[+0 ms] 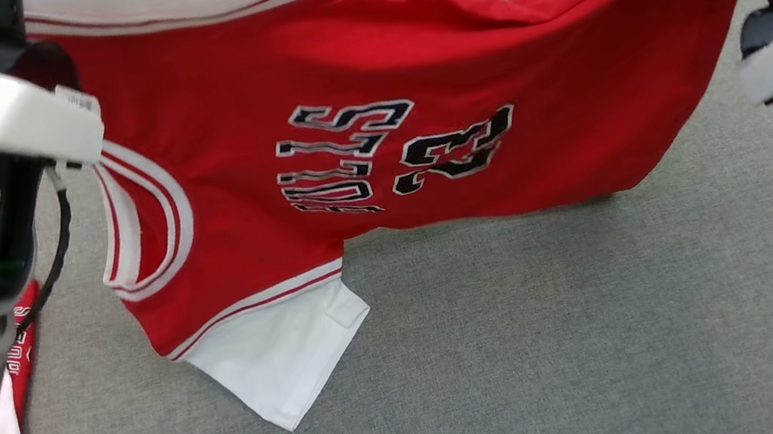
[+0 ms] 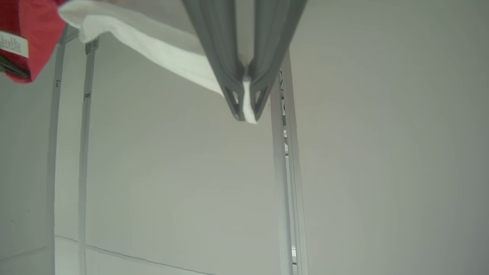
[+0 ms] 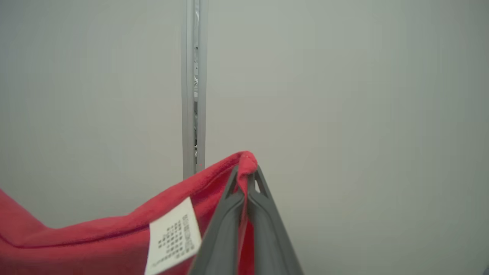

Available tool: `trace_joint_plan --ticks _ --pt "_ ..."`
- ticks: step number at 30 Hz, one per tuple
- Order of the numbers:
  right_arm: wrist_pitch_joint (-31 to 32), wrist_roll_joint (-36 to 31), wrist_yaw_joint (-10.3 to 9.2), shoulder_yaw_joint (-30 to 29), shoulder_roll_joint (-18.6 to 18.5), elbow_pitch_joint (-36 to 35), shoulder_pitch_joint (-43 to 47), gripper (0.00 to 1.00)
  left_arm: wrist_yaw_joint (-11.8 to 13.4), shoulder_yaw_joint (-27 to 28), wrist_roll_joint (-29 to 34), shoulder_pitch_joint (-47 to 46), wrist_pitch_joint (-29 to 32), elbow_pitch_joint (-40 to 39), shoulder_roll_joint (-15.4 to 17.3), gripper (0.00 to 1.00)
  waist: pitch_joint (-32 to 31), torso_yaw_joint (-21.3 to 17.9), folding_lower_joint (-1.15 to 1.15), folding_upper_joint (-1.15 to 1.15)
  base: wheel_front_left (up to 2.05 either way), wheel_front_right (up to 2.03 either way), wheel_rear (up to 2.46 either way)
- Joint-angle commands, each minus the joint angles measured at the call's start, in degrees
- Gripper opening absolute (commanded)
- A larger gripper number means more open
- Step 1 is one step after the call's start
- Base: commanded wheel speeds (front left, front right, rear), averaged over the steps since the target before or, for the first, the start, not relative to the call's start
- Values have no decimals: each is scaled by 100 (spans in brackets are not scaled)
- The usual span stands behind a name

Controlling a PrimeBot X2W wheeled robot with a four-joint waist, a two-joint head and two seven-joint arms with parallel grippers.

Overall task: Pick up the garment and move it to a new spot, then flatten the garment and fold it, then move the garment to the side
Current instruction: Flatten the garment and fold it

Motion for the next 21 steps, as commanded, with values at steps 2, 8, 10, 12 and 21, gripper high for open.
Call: trace_joint_plan --ticks 2,8,10,12,21 --pt "78 143 -2 113 -74 322 -364 0 -140 -33 -179 -307 157 335 -109 0 81 -8 0 0 0 0 0" --pt "-51 481 -2 583 -91 1551 -1542 0 -539 -104 -506 -1332 483 1839 -493 0 394 -3 0 0 0 0 0" --pt "-136 575 -2 700 -73 1996 -1976 0 -670 -147 -554 -1739 538 2379 -680 0 526 7 0 0 0 0 0" --pt "-240 676 -2 805 -45 2488 -2408 0 -768 -154 -608 -2124 557 2974 -845 0 642 20 0 0 0 0 0" --pt "-1165 1187 -2 1032 242 4195 -4109 0 -1050 -109 -360 -3805 -118 5246 -1196 0 1080 57 0 0 0 0 0"
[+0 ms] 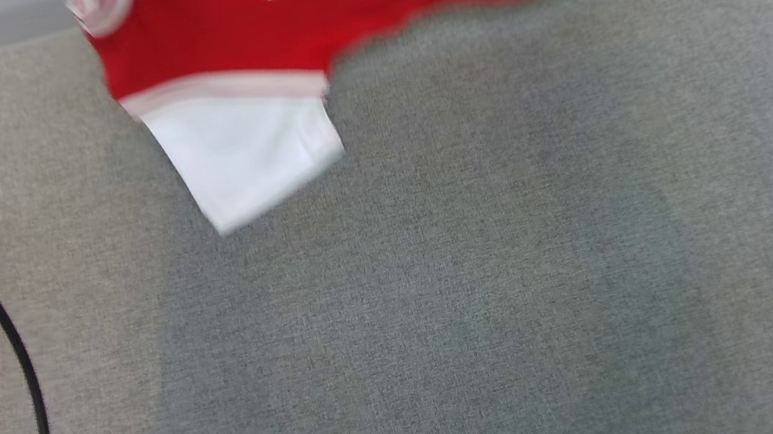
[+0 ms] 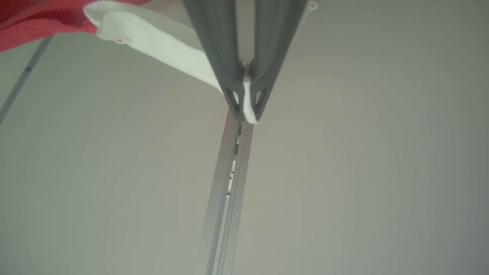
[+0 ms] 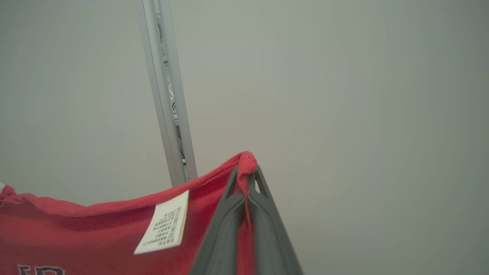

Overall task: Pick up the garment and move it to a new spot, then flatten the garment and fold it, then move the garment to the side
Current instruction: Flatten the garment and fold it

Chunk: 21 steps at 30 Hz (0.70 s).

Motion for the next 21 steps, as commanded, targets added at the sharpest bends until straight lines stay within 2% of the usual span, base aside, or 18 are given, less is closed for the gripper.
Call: trace_joint_plan --ticks 1,6,11,16,21 --pt "-153 44 -2 -21 -7 168 -168 0 -59 1 76 -214 -168 152 -28 0 110 5 0 0 0 0 0" --pt "-503 144 -2 -176 123 670 -749 0 -299 -14 269 -921 -982 775 -144 0 347 17 0 0 0 0 0" --pt "-541 92 -2 78 205 946 -920 0 -582 -119 233 -1141 -1012 1424 -379 0 663 48 0 0 0 0 0" --pt "-547 222 -2 355 232 998 -754 0 -802 -177 104 -875 -977 1786 -554 0 887 104 0 0 0 0 0" --pt "-550 555 -2 849 101 567 -243 0 -929 -276 27 -330 -1332 1793 -697 0 1101 186 0 0 0 0 0"
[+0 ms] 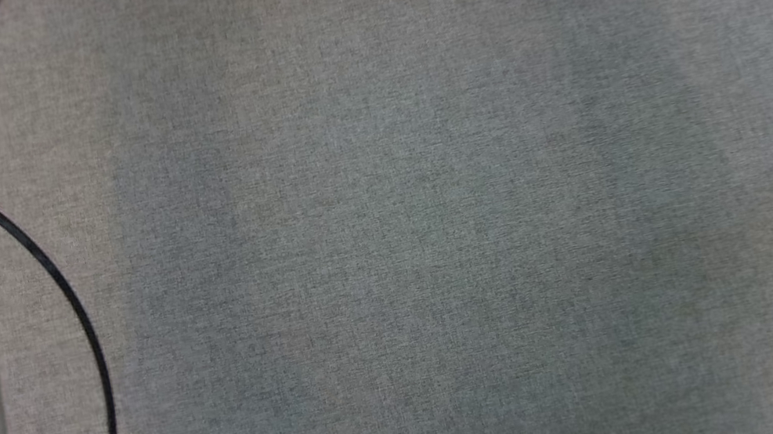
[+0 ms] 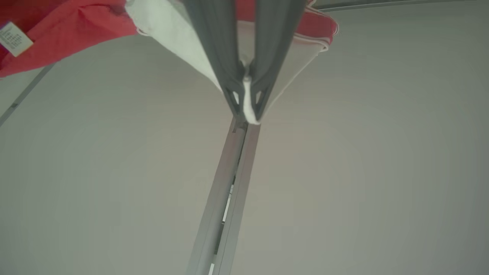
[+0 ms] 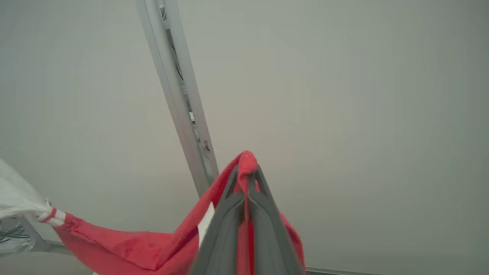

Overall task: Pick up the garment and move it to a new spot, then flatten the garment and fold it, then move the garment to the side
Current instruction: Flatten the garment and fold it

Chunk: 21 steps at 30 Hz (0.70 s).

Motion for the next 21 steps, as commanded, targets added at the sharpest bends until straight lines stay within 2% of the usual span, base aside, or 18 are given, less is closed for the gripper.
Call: trace_joint_plan --ticks 1,7,11,16,21 --pt "-43 195 -2 61 -130 -226 229 0 -34 -37 23 194 -144 -82 -1 0 111 66 0 0 0 0 0" --pt "-37 871 -2 270 -537 -1326 1615 0 -54 -59 -108 1459 -698 -630 43 0 -78 172 0 0 0 0 0" --pt "-36 1167 -1 193 -734 -1989 2752 0 44 79 -141 2596 -825 -1488 220 0 -344 246 0 0 0 0 0" --pt "-37 1356 -2 99 -889 -2593 4010 0 585 255 -24 4312 -856 -3293 537 0 -689 310 0 0 0 0 0" --pt "-37 1434 -1 99 -810 -2905 4989 0 1387 283 29 6146 -589 -5289 1091 0 -1074 272 0 0 0 0 0"
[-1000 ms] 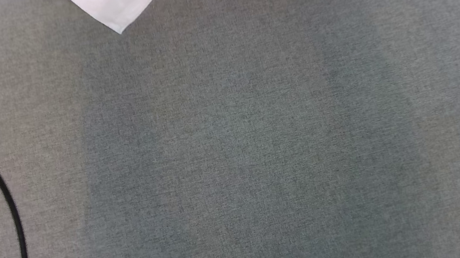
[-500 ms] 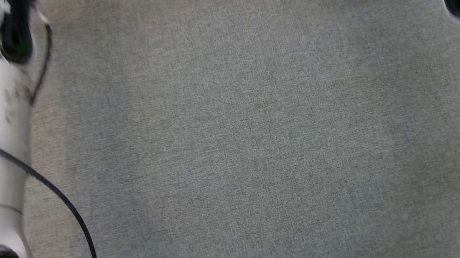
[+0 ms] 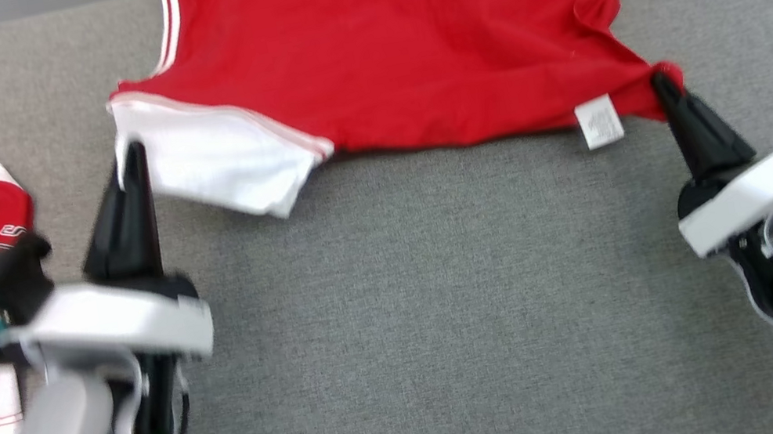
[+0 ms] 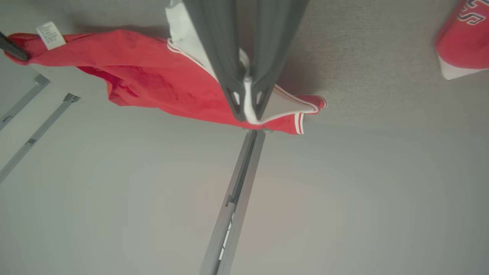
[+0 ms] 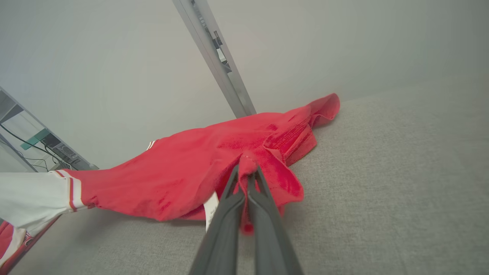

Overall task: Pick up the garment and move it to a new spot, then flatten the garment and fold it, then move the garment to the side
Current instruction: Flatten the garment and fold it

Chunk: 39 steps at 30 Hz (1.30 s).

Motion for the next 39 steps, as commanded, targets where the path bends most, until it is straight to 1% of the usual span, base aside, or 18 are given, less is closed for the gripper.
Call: trace_joint_plan --ticks 1,3,5,8,10,13,16,17,19,21,23,27,28,31,33,35,39 --pt "-28 12 -2 -53 -8 -103 256 0 242 1 0 505 168 -545 191 0 -273 -34 0 0 0 0 0" --pt "-28 -23 -2 -23 23 -167 624 0 603 -24 -30 1206 462 -1288 438 0 -435 -70 0 0 0 0 0" --pt "-28 18 -1 -16 43 -232 936 0 904 -51 -83 1795 754 -2013 660 0 -586 -80 0 0 0 0 0" --pt "-18 59 -1 -62 18 -318 1390 0 1287 -102 -210 2525 1223 -2922 961 0 -815 -57 0 0 0 0 0" --pt "44 62 -2 -129 -57 -370 1703 0 1482 -141 -246 2891 1497 -3398 1180 0 -942 -6 0 0 0 0 0" --pt "204 42 -2 -235 -109 -532 2108 0 1784 -187 -317 3424 1868 -3912 1493 0 -1087 2 0 0 0 0 0" --pt "443 17 -2 -374 -181 -729 2576 0 1969 -234 -403 3857 2141 -4298 1726 0 -1190 58 0 0 0 0 0" --pt "443 17 -2 -374 -181 -729 2576 0 1969 -234 -403 3857 2141 -4298 1726 0 -1190 58 0 0 0 0 0" --pt "630 -31 -1 -490 -211 -903 2876 0 2010 -298 -495 4079 2271 -4470 1793 0 -1255 95 0 0 0 0 0" --pt "821 -87 -2 -648 -251 -1083 3183 0 1994 -380 -579 4268 2400 -4582 1897 0 -1303 124 0 0 0 0 0" --pt "1035 -212 -2 -838 -278 -1273 3492 0 1947 -441 -682 4386 2501 -4682 1934 0 -1337 142 0 0 0 0 0" --pt "1524 -341 -2 -1310 -137 -1765 4080 0 1813 -557 -843 4609 2719 -4811 2131 0 -1327 132 0 0 0 0 0" --pt "1733 -448 -1 -1555 -11 -2065 4334 0 1780 -579 -894 4685 2775 -4892 2192 0 -1303 108 0 0 0 0 0" --pt "2086 -638 -2 -1949 133 -2490 4687 0 1773 -531 -918 4725 2798 -4985 2298 0 -1245 61 0 0 0 0 0" --pt "2305 -780 -2 -2175 265 -2818 4820 0 1770 -445 -923 4693 2761 -5034 2355 0 -1200 9 0 0 0 0 0" --pt "2536 -896 -2 -2345 387 -3098 4888 0 1713 -382 -922 4599 2754 -5055 2397 0 -1145 -48 0 0 0 0 0" --pt "2949 -1068 -2 -2561 578 -3400 4709 0 1462 -229 -931 4218 2710 -4960 2431 0 -1008 -122 0 0 0 0 0"
